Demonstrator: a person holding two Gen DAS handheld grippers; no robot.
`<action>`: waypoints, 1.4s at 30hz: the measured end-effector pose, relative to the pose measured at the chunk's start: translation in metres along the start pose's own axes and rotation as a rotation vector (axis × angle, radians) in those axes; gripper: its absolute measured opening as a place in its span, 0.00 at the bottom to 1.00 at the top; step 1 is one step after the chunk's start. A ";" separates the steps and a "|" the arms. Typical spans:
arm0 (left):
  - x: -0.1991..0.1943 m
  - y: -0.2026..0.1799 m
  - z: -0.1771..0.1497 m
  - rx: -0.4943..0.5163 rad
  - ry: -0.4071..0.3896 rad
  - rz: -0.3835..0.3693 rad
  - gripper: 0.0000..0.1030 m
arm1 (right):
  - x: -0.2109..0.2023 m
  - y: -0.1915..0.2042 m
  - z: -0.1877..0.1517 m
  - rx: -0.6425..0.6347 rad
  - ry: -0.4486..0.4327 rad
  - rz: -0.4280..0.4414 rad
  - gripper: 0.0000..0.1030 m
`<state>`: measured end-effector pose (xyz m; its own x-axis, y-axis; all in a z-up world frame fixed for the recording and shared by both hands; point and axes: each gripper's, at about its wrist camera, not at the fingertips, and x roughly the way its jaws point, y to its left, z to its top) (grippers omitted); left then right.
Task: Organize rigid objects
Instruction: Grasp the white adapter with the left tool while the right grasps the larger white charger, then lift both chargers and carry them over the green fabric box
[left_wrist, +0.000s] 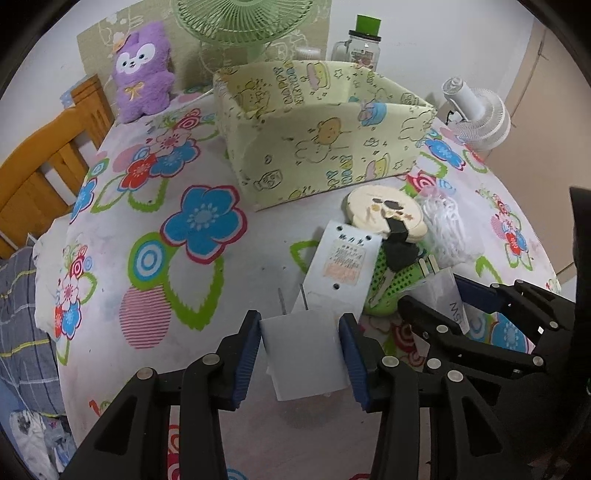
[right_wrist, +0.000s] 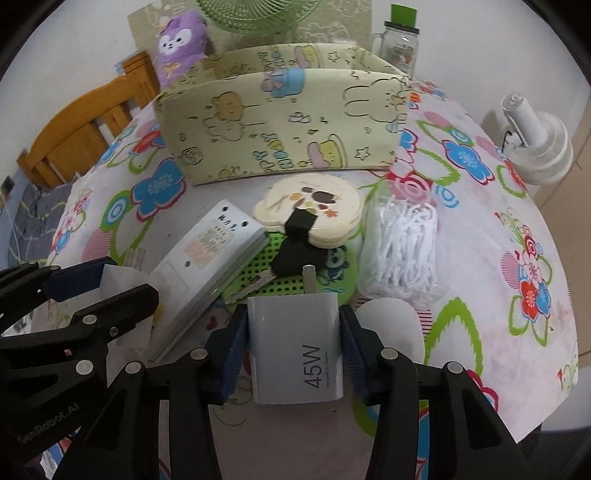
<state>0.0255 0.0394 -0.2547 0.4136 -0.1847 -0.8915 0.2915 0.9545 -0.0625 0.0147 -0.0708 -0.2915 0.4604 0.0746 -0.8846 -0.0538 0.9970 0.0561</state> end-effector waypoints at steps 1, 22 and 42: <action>-0.001 -0.001 0.001 0.003 -0.002 -0.002 0.43 | -0.001 -0.002 0.001 0.006 -0.003 -0.002 0.49; -0.022 -0.015 0.038 -0.032 -0.059 0.018 0.40 | -0.033 -0.025 0.041 0.004 -0.115 -0.012 0.48; -0.056 -0.040 0.070 -0.080 -0.115 0.047 0.40 | -0.077 -0.050 0.073 -0.022 -0.181 -0.003 0.48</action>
<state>0.0512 -0.0046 -0.1704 0.5222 -0.1606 -0.8376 0.2021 0.9774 -0.0615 0.0465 -0.1248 -0.1925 0.6125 0.0759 -0.7868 -0.0708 0.9966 0.0411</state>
